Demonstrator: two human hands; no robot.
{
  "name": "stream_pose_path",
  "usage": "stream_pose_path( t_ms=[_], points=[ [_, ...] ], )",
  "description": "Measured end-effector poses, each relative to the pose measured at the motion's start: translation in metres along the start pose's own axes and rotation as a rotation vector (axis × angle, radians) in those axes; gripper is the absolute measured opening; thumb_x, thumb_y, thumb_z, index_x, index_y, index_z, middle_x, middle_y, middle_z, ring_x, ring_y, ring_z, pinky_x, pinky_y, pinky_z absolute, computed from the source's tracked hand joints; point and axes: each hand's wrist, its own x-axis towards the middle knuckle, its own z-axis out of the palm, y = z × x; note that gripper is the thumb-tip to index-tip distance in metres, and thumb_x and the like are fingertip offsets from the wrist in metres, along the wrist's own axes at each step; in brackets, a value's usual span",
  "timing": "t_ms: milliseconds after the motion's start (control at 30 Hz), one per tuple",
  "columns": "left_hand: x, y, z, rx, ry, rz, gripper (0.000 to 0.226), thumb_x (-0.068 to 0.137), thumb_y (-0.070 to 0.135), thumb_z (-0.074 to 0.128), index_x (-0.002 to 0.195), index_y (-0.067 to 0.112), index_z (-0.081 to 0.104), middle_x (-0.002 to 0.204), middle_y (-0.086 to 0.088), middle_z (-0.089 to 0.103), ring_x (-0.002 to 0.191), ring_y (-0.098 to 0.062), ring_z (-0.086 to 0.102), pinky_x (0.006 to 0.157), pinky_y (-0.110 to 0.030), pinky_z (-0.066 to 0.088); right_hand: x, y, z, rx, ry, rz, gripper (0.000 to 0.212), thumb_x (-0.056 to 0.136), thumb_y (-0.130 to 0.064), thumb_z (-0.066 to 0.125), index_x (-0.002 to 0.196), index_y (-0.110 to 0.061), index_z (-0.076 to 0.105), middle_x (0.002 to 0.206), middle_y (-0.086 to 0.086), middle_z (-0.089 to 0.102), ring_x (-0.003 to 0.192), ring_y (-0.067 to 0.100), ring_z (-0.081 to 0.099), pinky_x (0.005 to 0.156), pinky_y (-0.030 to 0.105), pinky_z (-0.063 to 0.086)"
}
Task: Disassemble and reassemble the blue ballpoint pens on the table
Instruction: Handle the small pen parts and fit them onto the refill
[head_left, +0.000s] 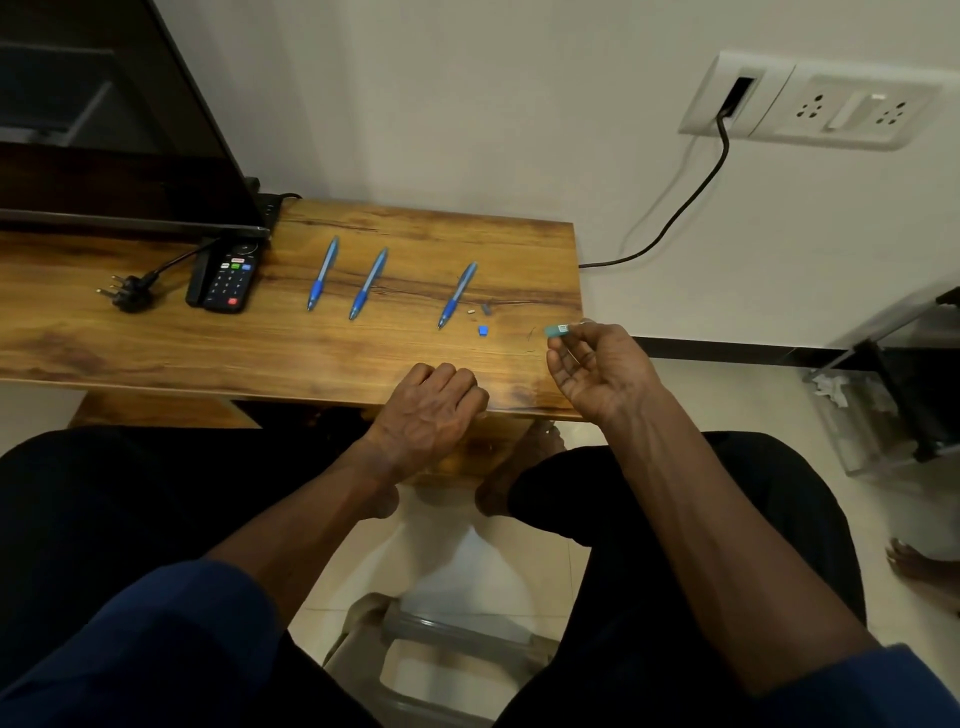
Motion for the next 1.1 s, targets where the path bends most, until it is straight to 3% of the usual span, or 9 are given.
stream_pose_path(
  t_ms=[167, 267, 367, 467, 567, 667, 900, 1100],
  points=[
    [0.0025, -0.0052, -0.0074, -0.155, -0.052, -0.078, 0.025, 0.104, 0.036, 0.050, 0.113, 0.020, 0.067, 0.107, -0.005, 0.064, 0.093, -0.024, 0.058, 0.079, -0.040, 0.048, 0.0014, -0.0006, 0.0007, 0.001, 0.002, 0.000, 0.015, 0.096, -0.006, 0.059, 0.111, -0.008, 0.061, 0.097, 0.011, 0.071, 0.077, 0.017, 0.068, 0.064, 0.027, 0.057],
    [0.0009, -0.0024, -0.0097, -0.076, -0.049, 0.003, 0.026, 0.096, 0.028, 0.061, 0.116, 0.014, 0.071, 0.108, -0.010, 0.068, 0.092, -0.028, 0.064, 0.077, -0.042, 0.053, 0.0017, -0.0011, 0.0013, 0.004, 0.009, -0.007, 0.022, 0.096, -0.006, 0.060, 0.118, -0.007, 0.061, 0.099, 0.012, 0.071, 0.077, 0.017, 0.069, 0.064, 0.028, 0.057],
    [0.0006, 0.0004, -0.0085, 0.017, -0.052, 0.056, 0.019, 0.093, 0.018, 0.072, 0.111, 0.012, 0.069, 0.102, -0.011, 0.065, 0.088, -0.028, 0.063, 0.076, -0.042, 0.051, -0.0001, -0.0010, 0.0004, 0.005, 0.020, -0.029, 0.016, 0.096, -0.004, 0.059, 0.111, -0.009, 0.061, 0.101, 0.012, 0.071, 0.076, 0.017, 0.068, 0.065, 0.027, 0.057],
    [0.0027, -0.0007, -0.0093, 0.092, -0.038, 0.103, 0.011, 0.100, 0.013, 0.056, 0.107, 0.011, 0.065, 0.098, -0.012, 0.062, 0.083, -0.029, 0.061, 0.077, -0.043, 0.049, -0.0015, 0.0002, -0.0017, 0.006, 0.033, -0.047, 0.013, 0.096, -0.004, 0.058, 0.108, -0.010, 0.060, 0.103, 0.012, 0.072, 0.077, 0.016, 0.068, 0.065, 0.027, 0.057],
    [0.0046, -0.0024, -0.0098, 0.125, -0.020, 0.145, 0.028, 0.104, 0.012, 0.036, 0.106, 0.009, 0.064, 0.097, -0.014, 0.063, 0.081, -0.030, 0.060, 0.079, -0.046, 0.050, -0.0019, 0.0006, -0.0033, 0.026, 0.056, -0.074, 0.011, 0.096, -0.002, 0.058, 0.104, -0.010, 0.060, 0.102, 0.013, 0.071, 0.077, 0.017, 0.068, 0.067, 0.027, 0.058],
    [0.0041, -0.0060, -0.0049, 0.152, 0.006, 0.146, 0.035, 0.111, 0.014, 0.030, 0.110, 0.009, 0.064, 0.099, -0.014, 0.064, 0.083, -0.031, 0.061, 0.083, -0.048, 0.051, -0.0022, 0.0007, -0.0030, 0.040, 0.072, -0.086, 0.010, 0.096, -0.003, 0.058, 0.101, -0.010, 0.061, 0.100, 0.012, 0.071, 0.078, 0.017, 0.068, 0.070, 0.028, 0.058],
    [0.0075, -0.0068, -0.0005, 0.068, -0.056, 0.103, 0.028, 0.110, 0.026, 0.037, 0.115, 0.013, 0.062, 0.105, -0.012, 0.062, 0.092, -0.029, 0.060, 0.092, -0.048, 0.046, -0.0021, -0.0001, -0.0013, 0.030, 0.052, -0.061, 0.010, 0.096, -0.004, 0.058, 0.103, -0.010, 0.060, 0.102, 0.012, 0.071, 0.081, 0.018, 0.068, 0.069, 0.028, 0.058],
    [0.0076, -0.0051, -0.0071, -0.191, -0.115, -0.111, 0.021, 0.102, 0.041, 0.044, 0.110, 0.028, 0.059, 0.106, 0.002, 0.057, 0.096, -0.019, 0.054, 0.093, -0.042, 0.040, -0.0019, -0.0004, -0.0012, 0.013, 0.030, -0.029, 0.017, 0.095, -0.005, 0.059, 0.112, -0.009, 0.062, 0.102, 0.012, 0.072, 0.081, 0.017, 0.069, 0.067, 0.028, 0.057]
  ],
)
